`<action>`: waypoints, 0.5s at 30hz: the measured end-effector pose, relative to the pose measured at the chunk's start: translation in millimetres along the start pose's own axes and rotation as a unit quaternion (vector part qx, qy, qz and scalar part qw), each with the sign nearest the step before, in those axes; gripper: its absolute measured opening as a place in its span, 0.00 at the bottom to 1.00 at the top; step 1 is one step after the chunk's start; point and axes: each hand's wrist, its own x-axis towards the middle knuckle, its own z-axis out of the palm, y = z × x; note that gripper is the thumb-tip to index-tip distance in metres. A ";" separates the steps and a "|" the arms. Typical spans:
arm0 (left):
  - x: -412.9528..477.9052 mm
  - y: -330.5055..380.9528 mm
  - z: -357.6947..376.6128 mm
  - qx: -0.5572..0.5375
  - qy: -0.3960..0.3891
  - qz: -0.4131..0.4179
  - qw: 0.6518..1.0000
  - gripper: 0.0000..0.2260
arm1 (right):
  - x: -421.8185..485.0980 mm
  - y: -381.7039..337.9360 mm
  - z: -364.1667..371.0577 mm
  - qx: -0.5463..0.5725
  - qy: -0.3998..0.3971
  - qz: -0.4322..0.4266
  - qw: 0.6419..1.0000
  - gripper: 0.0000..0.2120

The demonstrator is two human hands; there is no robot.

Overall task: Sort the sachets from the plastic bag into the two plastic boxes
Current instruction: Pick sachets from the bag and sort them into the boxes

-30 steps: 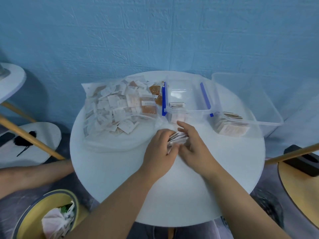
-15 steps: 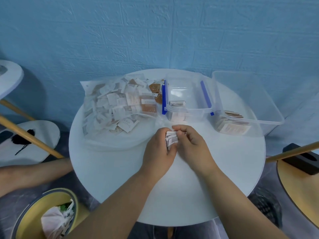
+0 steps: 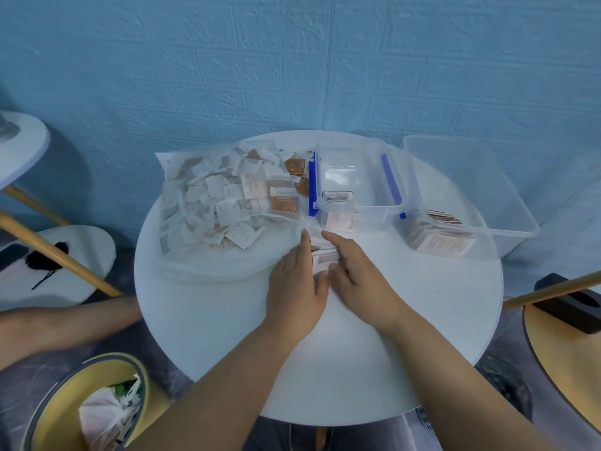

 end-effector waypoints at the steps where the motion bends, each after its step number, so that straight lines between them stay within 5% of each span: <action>1: -1.0 0.5 -1.5 -0.027 0.013 0.000 1.000 0.29 | 1.0 1.1 -3.0 -0.020 0.001 -0.011 1.000 0.23; 6: -4.4 3.5 -5.1 -0.133 0.085 -0.011 0.987 0.19 | 1.1 0.6 -10.6 -0.065 0.017 -0.067 0.995 0.21; 15: -0.6 1.2 4.3 0.048 0.065 0.044 0.996 0.15 | -6.6 13.6 -4.3 -0.078 0.002 -0.047 0.996 0.25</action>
